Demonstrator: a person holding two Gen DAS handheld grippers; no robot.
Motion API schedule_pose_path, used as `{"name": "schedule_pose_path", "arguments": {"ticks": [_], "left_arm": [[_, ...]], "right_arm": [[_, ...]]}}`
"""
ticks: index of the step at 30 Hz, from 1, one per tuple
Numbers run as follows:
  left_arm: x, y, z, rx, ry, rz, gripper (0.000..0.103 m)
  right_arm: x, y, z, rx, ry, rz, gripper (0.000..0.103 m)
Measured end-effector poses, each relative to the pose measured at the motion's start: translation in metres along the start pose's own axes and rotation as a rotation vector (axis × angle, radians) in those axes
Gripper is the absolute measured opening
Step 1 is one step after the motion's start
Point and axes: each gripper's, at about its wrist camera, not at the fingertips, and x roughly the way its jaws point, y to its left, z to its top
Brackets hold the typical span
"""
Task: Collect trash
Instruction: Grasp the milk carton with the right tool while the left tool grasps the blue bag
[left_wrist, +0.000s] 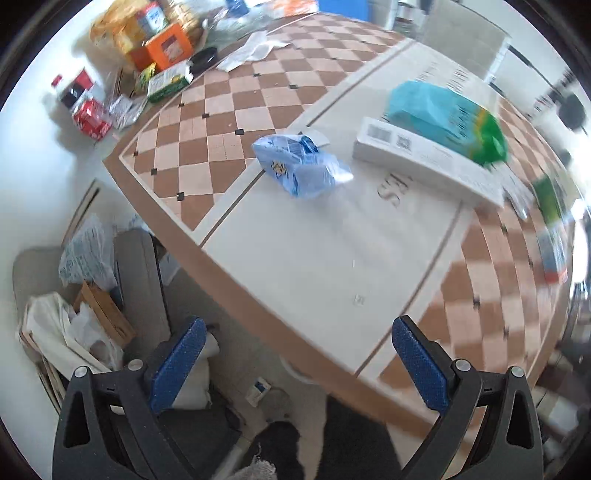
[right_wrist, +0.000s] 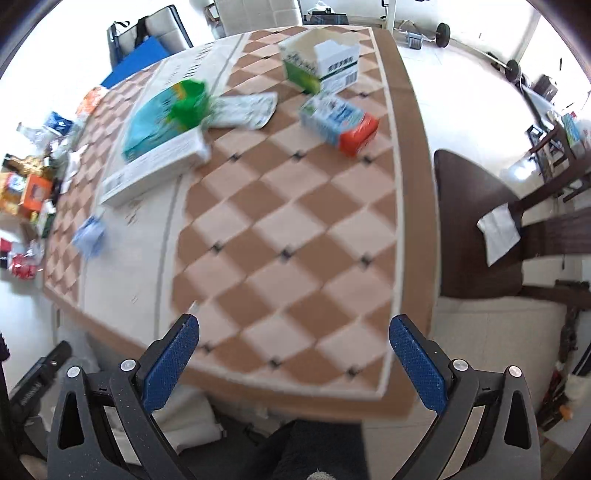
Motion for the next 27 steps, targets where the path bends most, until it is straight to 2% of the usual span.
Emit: {"name": "schedule_pose_path", "arguments": {"ticks": [2,6,13,15,17,22,27], "left_arm": [[0.016,-0.006,0.026,-0.072,0.036,0.021,0.103],[0.044,-0.016,0.063,-0.153,0.070,0.090,0.103],[0.063,-0.026,0.084,-0.163,0.096,0.146,0.103],[0.066,-0.026,0.088,-0.155,0.102,0.153,0.103],[0.065,-0.021,0.089,-0.156,0.103,0.153,0.103],[0.055,0.011,0.090,-0.226,0.078,0.110,0.103],[0.062,0.033,0.097,-0.299,0.097,0.037,0.102]], "right_arm": [[0.018,-0.008,0.039,-0.016,0.016,-0.025,0.103],[0.061,-0.014,0.095,-0.024,0.046,-0.054,0.103],[0.129,-0.015,0.157,-0.066,0.092,-0.137,0.103],[0.137,-0.015,0.167,-0.065,0.094,-0.120,0.097],[0.137,-0.013,0.172,-0.069,0.084,-0.118,0.068],[0.125,0.006,0.163,-0.063,0.090,-0.027,0.064],[0.124,0.038,0.133,-0.091,0.155,0.054,0.063]]}}
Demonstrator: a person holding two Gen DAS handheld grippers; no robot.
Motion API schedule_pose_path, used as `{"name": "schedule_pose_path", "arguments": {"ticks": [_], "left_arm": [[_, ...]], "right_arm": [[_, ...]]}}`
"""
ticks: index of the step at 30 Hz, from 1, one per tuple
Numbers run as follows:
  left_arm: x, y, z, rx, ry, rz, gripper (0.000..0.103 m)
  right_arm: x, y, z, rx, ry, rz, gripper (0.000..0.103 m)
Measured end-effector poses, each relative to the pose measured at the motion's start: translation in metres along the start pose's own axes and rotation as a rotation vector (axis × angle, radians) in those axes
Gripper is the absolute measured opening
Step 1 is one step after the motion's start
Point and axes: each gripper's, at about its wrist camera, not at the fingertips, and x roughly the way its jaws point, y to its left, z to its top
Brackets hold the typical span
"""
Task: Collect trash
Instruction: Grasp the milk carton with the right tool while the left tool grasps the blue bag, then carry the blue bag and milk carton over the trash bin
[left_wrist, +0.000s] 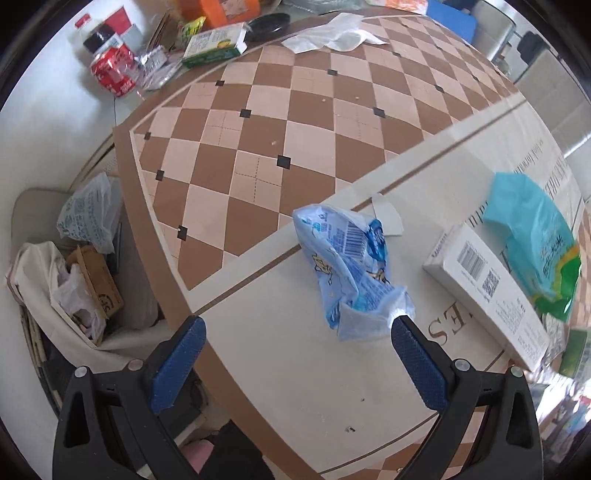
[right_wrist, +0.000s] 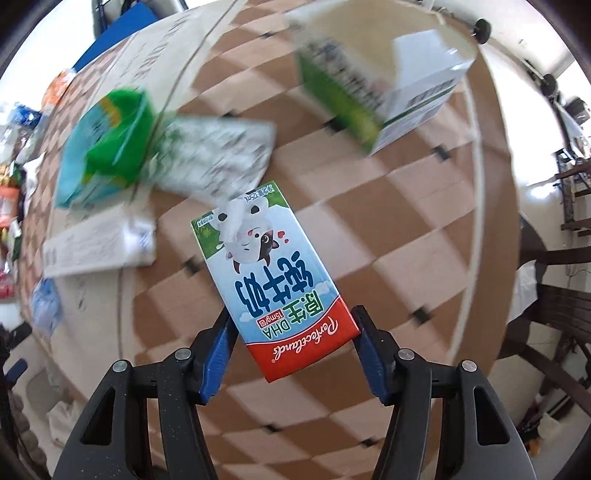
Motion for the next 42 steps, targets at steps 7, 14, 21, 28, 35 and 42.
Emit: {"name": "schedule_pose_path", "arguments": {"ticks": [7,14,21,28,35,42], "left_arm": [[0.036,-0.007,0.024,-0.082,0.077,-0.122,0.098],[0.040,-0.027,0.013,0.063,0.076,-0.122,0.009],[0.002,-0.020,-0.041,0.259,-0.032,-0.096,0.006],[-0.041,0.032,-0.115,0.441,-0.162,-0.084,0.006],[-0.034,0.102,-0.177,0.520,-0.149,-0.130,0.006],[0.019,0.131,-0.236,0.572,-0.023,-0.139,0.006]], "right_arm": [[0.021,0.025,0.002,0.001,0.033,-0.010,0.061],[0.023,0.041,0.001,-0.028,0.004,-0.058,0.060],[-0.004,0.066,-0.054,-0.031,-0.050,-0.032,0.059],[-0.033,0.083,-0.141,-0.005,-0.122,-0.006,0.058],[-0.034,0.104,-0.266,0.011,-0.132,0.052,0.058],[0.014,0.127,-0.378,-0.013,-0.018,0.055,0.058]]}}
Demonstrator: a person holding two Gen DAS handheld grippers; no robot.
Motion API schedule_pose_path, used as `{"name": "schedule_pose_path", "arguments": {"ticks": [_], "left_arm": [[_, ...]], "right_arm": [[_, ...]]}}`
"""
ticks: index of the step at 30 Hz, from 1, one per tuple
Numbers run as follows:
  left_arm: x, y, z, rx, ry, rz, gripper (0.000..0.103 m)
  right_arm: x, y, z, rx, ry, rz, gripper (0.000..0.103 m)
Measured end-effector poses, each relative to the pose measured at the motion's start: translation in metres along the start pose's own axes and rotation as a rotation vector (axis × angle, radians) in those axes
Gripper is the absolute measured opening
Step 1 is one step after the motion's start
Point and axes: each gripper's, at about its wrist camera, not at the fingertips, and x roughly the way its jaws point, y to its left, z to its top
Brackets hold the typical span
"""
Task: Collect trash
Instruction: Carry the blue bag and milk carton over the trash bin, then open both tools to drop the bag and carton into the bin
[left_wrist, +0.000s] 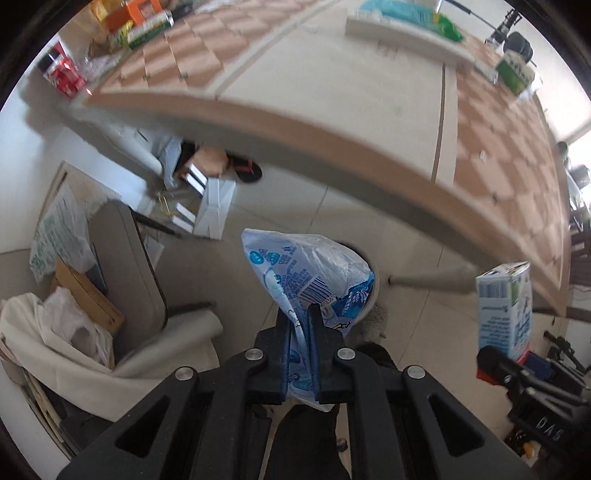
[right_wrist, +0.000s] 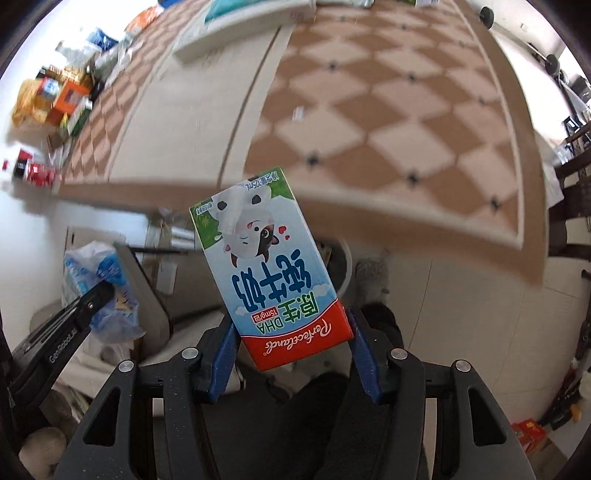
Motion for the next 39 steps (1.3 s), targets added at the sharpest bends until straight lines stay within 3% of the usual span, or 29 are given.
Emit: {"name": "schedule_pose_path", "arguments": {"ticks": [5,11,21,30,32,34,36,38,39], "left_arm": [[0.070,-0.002,-0.012,-0.009,0.085,-0.029,0.006],[0.174,-0.003,0.004,-0.038,0.167,-0.095,0.006],[0.303,-0.012,0.033,-0.035,0.241,-0.166,0.007],[0.345,-0.014,0.035,-0.038,0.303,-0.163,0.014],[0.344,-0.012,0.035,-0.049,0.298,-0.157,0.024],[0.344,-0.011,0.035,-0.053,0.289,-0.138,0.064],[0.342,-0.010,0.033,-0.053,0.268,-0.109,0.080],[0.339,-0.009,0.031,-0.046,0.261,-0.087,0.083],[0.338,-0.008,0.029,-0.040,0.262,-0.079,0.095]], "right_arm": [[0.068,-0.009,-0.041,0.020,0.095,-0.050,0.058],[0.166,-0.033,-0.053,0.074,0.139,-0.070,0.058],[0.319,-0.078,0.004,0.111,0.157,-0.022,0.058],[0.402,-0.091,0.037,0.078,0.227,0.001,0.059],[0.408,-0.093,0.039,0.073,0.236,0.002,0.065],[0.410,-0.095,0.041,0.065,0.238,-0.013,0.077],[0.411,-0.094,0.042,0.058,0.239,-0.026,0.088],[0.407,-0.092,0.042,0.044,0.230,-0.046,0.098],[0.407,-0.089,0.043,0.037,0.228,-0.061,0.100]]}}
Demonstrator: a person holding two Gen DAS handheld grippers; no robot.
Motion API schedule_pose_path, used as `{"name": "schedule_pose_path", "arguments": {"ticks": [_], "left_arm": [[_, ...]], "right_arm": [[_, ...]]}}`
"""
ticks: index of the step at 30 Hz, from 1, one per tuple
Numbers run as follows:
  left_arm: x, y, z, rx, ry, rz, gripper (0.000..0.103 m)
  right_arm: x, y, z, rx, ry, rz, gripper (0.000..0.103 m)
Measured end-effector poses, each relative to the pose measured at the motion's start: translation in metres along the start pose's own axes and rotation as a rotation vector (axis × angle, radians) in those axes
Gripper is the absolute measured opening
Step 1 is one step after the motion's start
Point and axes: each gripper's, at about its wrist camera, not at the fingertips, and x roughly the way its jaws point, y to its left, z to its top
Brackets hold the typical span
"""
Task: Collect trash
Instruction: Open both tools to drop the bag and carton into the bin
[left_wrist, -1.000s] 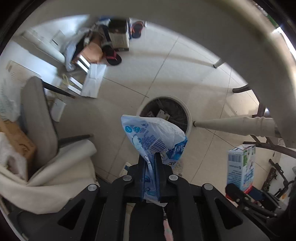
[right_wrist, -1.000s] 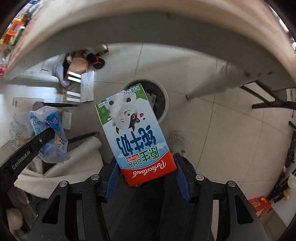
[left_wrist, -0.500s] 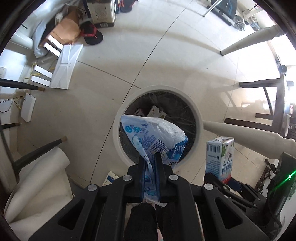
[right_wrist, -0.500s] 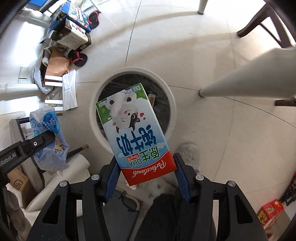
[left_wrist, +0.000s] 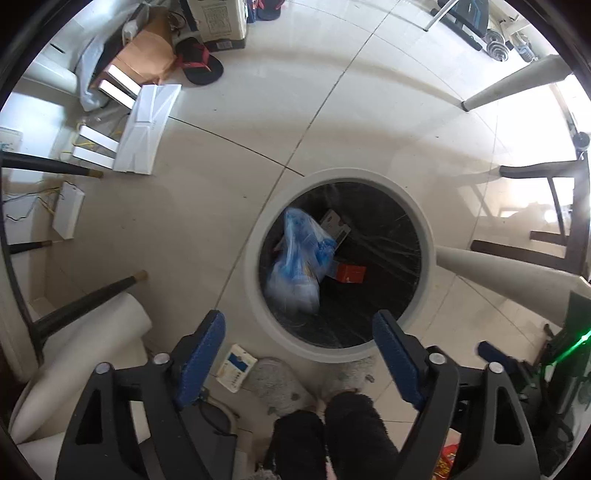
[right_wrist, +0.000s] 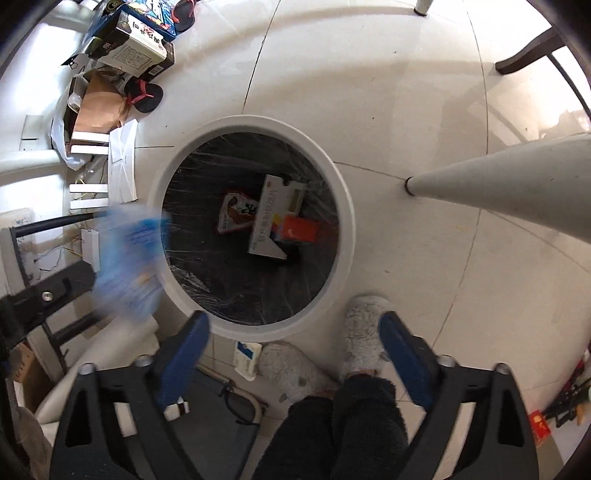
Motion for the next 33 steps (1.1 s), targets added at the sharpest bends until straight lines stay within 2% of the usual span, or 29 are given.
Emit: {"name": "schedule_pose_path", "arguments": {"ticks": [1,10,17,25,33], "left_arm": [[-0.001,0.000,-0.002,0.008,0.001,0.013,0.103],[-0.034,0.004,-0.030,0.030,-0.028,0.093,0.103],[-0.088,0.013,-0.069,0.018,-0.042,0.124,0.103],[-0.179,0.020,-0.125,0.007,-0.079,0.161,0.103],[-0.290,0.009,-0.162,0.013,-0.191,0.186,0.103]], "right_arm": [[-0.003,0.001,-0.001,-0.005,-0.003,-0.011,0.102],[-0.040,0.007,-0.020,-0.035,-0.056,-0.056,0.103],[-0.091,0.015,-0.050,-0.062,-0.079,-0.088,0.103],[-0.194,0.029,-0.106,-0.087,-0.115,-0.068,0.103],[-0.309,0.047,-0.157,-0.107,-0.175,-0.018,0.103]]}}
